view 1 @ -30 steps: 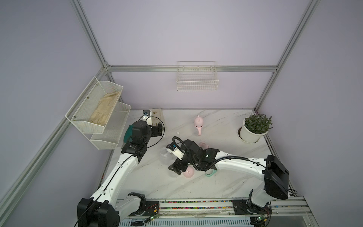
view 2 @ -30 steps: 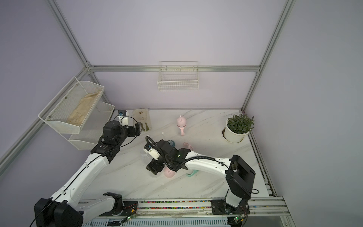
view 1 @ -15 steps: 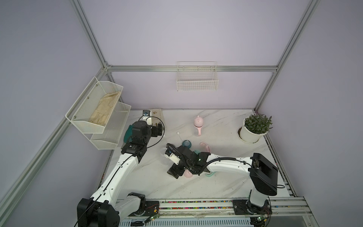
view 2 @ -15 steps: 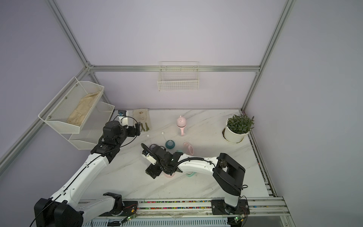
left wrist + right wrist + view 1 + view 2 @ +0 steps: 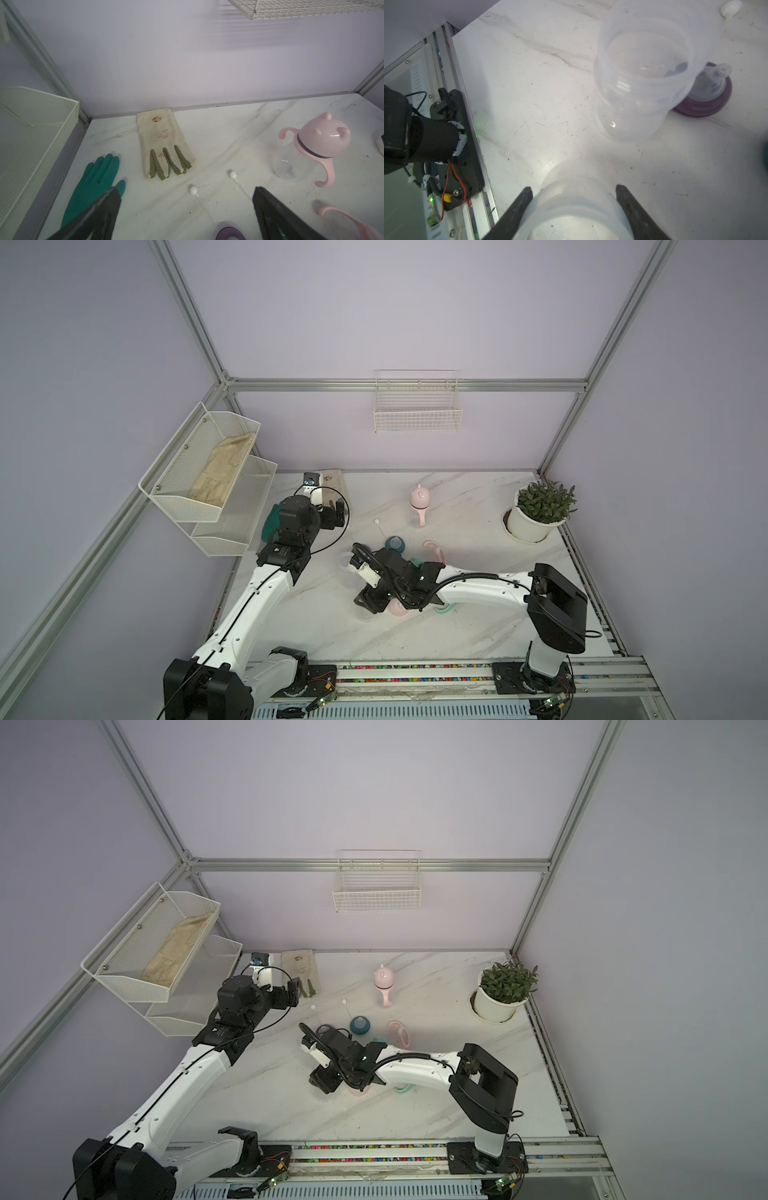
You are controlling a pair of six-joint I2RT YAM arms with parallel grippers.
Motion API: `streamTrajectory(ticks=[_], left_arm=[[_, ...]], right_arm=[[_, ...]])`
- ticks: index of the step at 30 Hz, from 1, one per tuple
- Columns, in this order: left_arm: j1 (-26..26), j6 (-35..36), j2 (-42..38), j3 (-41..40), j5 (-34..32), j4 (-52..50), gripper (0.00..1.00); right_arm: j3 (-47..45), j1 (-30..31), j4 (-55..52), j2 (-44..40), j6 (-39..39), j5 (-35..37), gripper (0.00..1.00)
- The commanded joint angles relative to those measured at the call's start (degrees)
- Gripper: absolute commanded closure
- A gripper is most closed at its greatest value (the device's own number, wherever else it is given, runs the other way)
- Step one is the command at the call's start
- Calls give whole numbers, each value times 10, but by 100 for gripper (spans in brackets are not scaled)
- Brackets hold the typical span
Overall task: Assemble the baby bottles
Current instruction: Pick up the baby bottle from the center of the board.
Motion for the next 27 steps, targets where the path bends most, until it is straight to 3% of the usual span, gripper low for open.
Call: streamTrajectory(ticks=[1, 6, 9, 13, 15, 19, 27], left_arm=[[4, 22, -16, -23, 114, 61, 0], [4, 48, -16, -28, 286, 119, 0], [4, 88, -15, -30, 425, 126, 0], [4, 120, -10, -27, 610, 120, 0], [2, 122, -3, -22, 666, 117, 0], [-6, 130, 8, -20, 685, 113, 0], [-36, 138, 36, 4, 648, 87, 0]], right_arm=[[0, -16, -20, -70, 31, -22, 49], [-12, -102, -60, -160, 59, -17, 59], [-22, -161, -67, -208, 69, -25, 59], [3, -200, -105, -226, 56, 1, 60], [13, -218, -98, -240, 57, -13, 62], [33, -226, -47, -261, 74, -109, 63], [51, -226, 43, -259, 97, -159, 63]])
